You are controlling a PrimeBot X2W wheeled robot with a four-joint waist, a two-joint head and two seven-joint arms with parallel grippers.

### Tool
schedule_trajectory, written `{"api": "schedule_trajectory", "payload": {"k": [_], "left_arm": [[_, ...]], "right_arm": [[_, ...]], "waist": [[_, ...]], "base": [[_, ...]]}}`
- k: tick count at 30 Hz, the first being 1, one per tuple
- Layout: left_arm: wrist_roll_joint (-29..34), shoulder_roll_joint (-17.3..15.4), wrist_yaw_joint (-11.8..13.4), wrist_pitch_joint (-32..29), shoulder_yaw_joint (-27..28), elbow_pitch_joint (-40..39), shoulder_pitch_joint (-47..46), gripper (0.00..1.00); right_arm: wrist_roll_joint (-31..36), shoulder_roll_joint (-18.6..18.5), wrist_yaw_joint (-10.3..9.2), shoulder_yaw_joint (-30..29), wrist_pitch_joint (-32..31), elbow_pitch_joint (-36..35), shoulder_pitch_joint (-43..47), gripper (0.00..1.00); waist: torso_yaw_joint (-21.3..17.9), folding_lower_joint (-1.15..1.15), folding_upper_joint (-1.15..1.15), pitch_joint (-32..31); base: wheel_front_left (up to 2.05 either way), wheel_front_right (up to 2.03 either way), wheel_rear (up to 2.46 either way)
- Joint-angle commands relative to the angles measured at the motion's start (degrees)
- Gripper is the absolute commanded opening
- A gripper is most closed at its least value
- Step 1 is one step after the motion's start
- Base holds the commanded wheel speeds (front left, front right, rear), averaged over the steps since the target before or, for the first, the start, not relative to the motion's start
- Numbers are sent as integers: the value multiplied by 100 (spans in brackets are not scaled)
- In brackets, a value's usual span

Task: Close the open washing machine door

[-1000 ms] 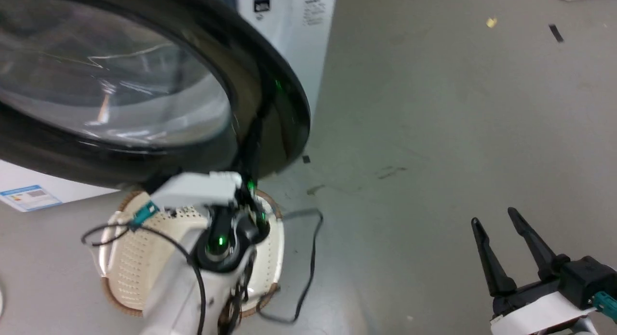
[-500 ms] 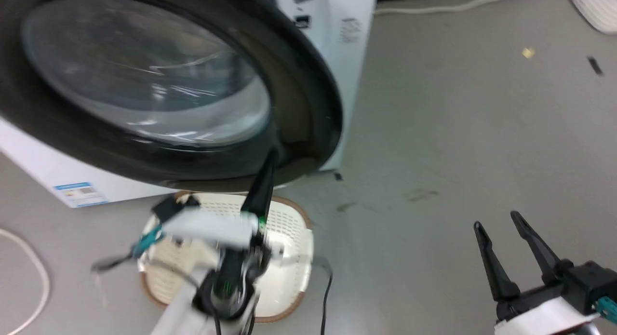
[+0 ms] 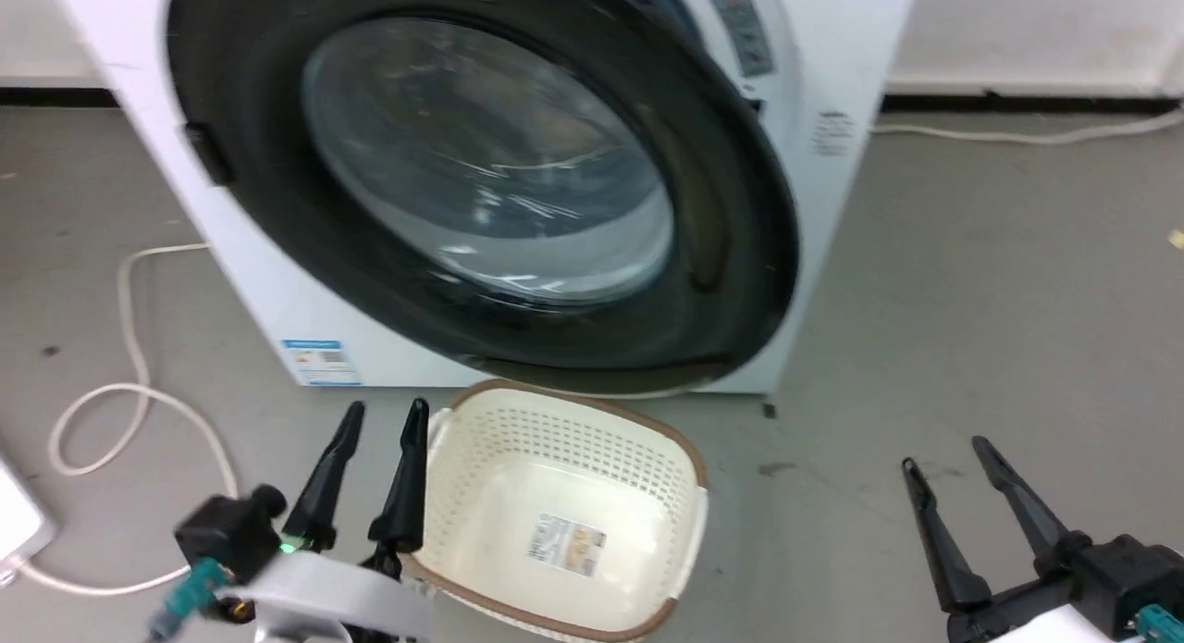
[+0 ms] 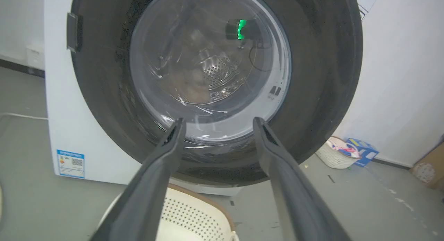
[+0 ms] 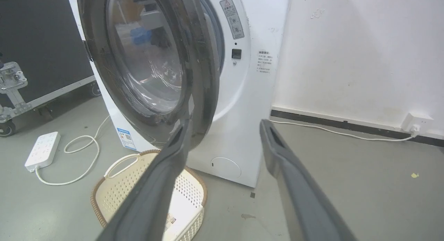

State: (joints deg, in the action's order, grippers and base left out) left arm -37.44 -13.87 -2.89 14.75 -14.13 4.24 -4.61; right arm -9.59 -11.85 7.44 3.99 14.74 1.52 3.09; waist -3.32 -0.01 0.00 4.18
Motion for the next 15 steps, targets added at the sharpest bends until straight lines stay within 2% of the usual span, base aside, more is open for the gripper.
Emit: {"api": "schedule_trajectory", "payload": {"k": [1,3,7,8,10,15], "left_arm": [[321,78,99,23,61,-84,115,100],[1010,270,252,23,229,-302,252,100],[2041,515,379,24,440,-595,487,100],[2218,571,401,24,468,-646,537,100],[2396,709,440,24,575,-710,624,100],[2686,891,457,24,833,-678,669,100]], "right_arm": [[25,1,5,25,26,-35,64,100],[27,-11,5,87,26,-41,65,100],[4,-71,5,232,26,-40,43,100],[-14,-103,5,301,26,-45,21,77],[-80,-180,5,463,26,-95,-64,0],[-305,-484,5,1054,26,-189,-489,0]], "waist": [[150,1,0,-89],[224,1,0,-92],[361,1,0,-51],[389,1,0,-29],[439,1,0,43],[540,1,0,335]], "base": [[0,0,0],[0,0,0],[0,0,0],[0,0,0],[0,0,0],[0,0,0]]}}
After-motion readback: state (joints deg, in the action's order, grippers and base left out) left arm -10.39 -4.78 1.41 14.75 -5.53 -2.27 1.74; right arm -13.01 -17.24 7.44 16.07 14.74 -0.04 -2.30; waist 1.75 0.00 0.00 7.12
